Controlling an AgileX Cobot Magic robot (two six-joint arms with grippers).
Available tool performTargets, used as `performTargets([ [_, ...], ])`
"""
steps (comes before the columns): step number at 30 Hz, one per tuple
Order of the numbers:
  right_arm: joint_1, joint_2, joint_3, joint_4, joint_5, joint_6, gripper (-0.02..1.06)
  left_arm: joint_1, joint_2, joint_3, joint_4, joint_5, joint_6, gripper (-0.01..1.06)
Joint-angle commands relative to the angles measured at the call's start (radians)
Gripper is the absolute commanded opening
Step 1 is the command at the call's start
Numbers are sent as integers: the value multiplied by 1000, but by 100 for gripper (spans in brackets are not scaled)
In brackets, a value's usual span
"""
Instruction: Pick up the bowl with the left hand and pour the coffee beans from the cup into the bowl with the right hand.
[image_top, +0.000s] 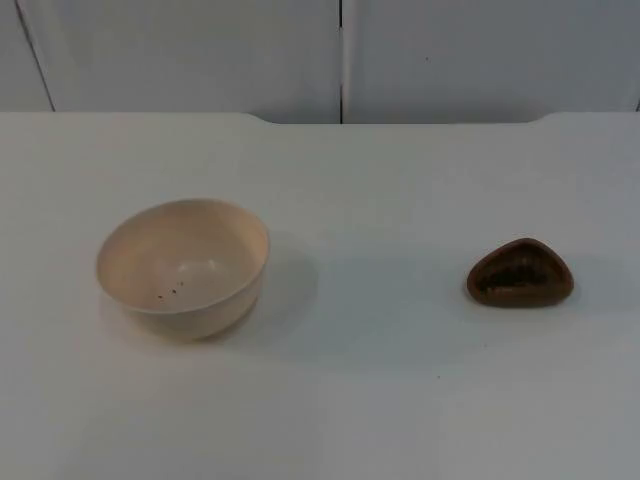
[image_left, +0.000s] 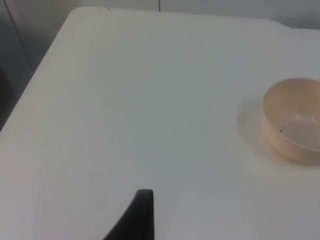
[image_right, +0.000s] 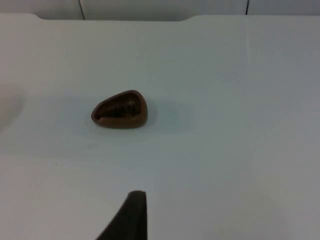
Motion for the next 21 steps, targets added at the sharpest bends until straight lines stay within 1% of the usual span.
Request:
performTargets([
  [1,-7,-2,2,-1,-4,-4,105,3,0,-19,-11,-16,-2,105],
  [9,-7,-2,2,-1,-4,-4,105,3,113,-90,-18,-41,-2,105],
  [13,-7,-2,2,-1,-4,-4,105,3,203,-151,-36,-48,-2,105],
  [21,-7,-2,2,-1,-4,-4,105,3,301,-207,-38,-72,-10,105],
])
